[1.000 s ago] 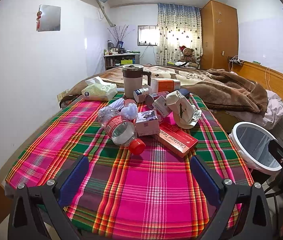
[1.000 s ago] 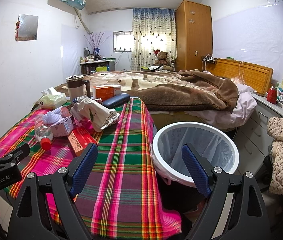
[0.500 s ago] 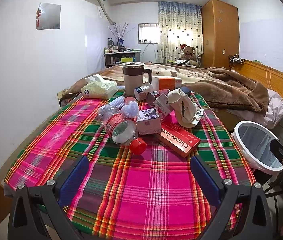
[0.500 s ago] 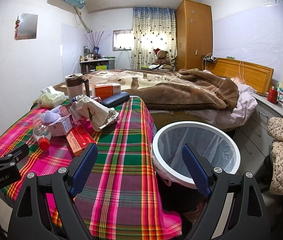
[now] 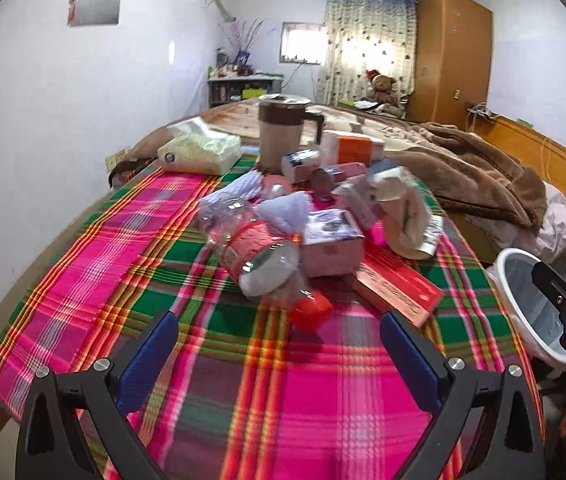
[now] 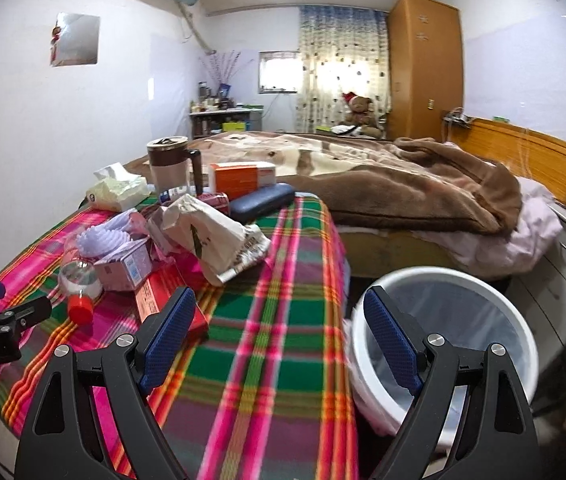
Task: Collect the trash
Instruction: 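Reach the left tool to the clear bottle while the right tool reaches the white paper cup, then close the left tool on the bottle while the right tool grips the paper cup, then carry both items over the wastebasket and open both tools to drop them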
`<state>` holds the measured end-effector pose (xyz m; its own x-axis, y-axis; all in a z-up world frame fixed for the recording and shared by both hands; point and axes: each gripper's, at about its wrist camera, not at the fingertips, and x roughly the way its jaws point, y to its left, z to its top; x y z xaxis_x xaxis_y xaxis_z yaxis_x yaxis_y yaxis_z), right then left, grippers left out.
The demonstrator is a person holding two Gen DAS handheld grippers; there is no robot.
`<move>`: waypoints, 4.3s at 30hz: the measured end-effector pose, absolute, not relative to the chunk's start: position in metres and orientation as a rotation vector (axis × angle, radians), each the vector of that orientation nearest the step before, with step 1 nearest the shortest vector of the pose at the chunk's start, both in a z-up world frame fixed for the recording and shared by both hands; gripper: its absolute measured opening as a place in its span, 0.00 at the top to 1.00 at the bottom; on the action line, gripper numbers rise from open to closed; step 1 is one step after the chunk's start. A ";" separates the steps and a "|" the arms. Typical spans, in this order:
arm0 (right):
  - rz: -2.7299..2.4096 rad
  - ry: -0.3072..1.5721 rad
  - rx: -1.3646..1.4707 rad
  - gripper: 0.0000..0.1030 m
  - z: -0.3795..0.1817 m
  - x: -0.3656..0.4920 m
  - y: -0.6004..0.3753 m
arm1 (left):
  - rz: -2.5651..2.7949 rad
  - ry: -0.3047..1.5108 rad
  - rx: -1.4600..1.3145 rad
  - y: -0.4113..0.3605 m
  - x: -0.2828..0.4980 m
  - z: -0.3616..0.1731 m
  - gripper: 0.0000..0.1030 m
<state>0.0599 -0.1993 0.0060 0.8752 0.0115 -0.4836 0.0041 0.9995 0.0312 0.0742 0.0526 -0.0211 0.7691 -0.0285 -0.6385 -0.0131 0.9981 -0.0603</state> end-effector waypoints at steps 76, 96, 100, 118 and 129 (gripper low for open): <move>0.366 0.538 -0.010 0.55 0.017 0.176 -0.165 | 0.086 0.841 -0.230 0.153 0.162 -0.048 0.39; 0.355 0.509 0.006 0.55 0.020 0.155 -0.174 | 0.125 0.866 -0.248 0.162 0.175 -0.052 0.37; 0.345 0.496 0.025 0.55 0.023 0.150 -0.181 | 0.116 0.835 -0.227 0.154 0.166 -0.043 0.37; 0.196 0.463 0.135 0.55 0.042 0.111 -0.250 | -0.259 0.687 -0.104 0.018 0.140 0.039 0.37; 0.002 0.524 0.193 0.54 0.027 0.087 -0.312 | -0.568 0.682 -0.017 -0.112 0.128 0.044 0.37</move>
<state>0.0865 -0.3122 0.0270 0.8662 0.0510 -0.4971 0.0476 0.9818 0.1837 0.1281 -0.1122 0.0439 0.6312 -0.5020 -0.5912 0.4910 0.8487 -0.1964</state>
